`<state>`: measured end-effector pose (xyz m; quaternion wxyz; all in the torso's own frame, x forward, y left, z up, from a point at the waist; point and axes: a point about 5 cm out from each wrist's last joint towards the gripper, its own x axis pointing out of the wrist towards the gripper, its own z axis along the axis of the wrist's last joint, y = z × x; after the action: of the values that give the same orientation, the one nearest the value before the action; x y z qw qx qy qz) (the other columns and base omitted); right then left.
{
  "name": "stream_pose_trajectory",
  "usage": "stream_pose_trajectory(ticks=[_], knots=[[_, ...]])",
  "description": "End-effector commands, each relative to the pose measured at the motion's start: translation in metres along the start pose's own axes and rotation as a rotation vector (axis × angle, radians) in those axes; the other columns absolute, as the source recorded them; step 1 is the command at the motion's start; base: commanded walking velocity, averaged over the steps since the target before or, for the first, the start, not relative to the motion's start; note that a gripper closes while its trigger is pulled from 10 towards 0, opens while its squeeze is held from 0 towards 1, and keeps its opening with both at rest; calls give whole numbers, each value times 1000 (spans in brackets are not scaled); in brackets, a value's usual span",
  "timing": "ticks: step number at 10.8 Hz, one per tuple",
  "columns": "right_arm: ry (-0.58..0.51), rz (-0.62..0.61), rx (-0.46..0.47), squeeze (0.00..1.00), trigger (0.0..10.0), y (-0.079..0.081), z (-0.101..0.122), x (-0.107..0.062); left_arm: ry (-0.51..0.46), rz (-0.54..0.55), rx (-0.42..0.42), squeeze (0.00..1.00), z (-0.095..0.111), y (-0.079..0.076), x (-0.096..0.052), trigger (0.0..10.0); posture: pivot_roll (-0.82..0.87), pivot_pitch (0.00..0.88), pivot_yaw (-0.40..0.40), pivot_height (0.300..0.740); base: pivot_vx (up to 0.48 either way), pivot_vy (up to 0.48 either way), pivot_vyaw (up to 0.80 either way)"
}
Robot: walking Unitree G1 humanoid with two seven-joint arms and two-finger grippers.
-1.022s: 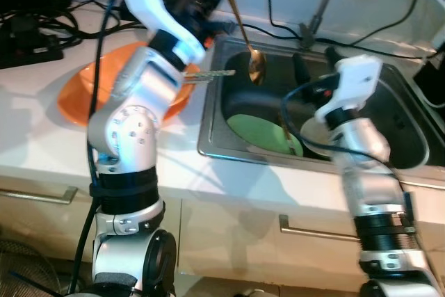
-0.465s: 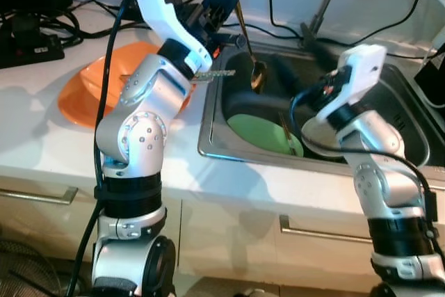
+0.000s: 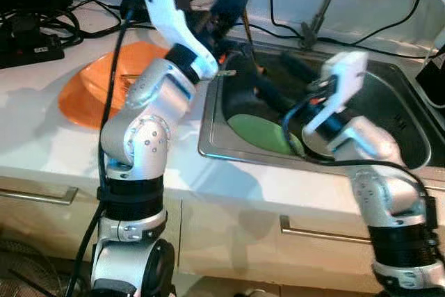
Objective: Kitchen organization
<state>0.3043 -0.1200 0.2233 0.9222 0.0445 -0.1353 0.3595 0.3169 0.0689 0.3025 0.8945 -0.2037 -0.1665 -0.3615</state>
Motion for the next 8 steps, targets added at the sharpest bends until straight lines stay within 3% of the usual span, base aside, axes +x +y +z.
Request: stream_pose_trajectory(ticks=[1,7,8], knots=[[7,11,17,0,10000,2,-1,-3,35,-42,2,0,-7,-9,1,10000,-22,45,-105,740,0,0,0],[47,-60,2,0,10000,1,-14,4,63,-100,-11,0,-12,-18,1,10000,-16,42,-103,740,0,0,0],[69,-99,-21,0,3725,-3,-19,3,64,-100,-10,0,-12,-18,1,10000,-16,42,-103,740,0,0,0]])
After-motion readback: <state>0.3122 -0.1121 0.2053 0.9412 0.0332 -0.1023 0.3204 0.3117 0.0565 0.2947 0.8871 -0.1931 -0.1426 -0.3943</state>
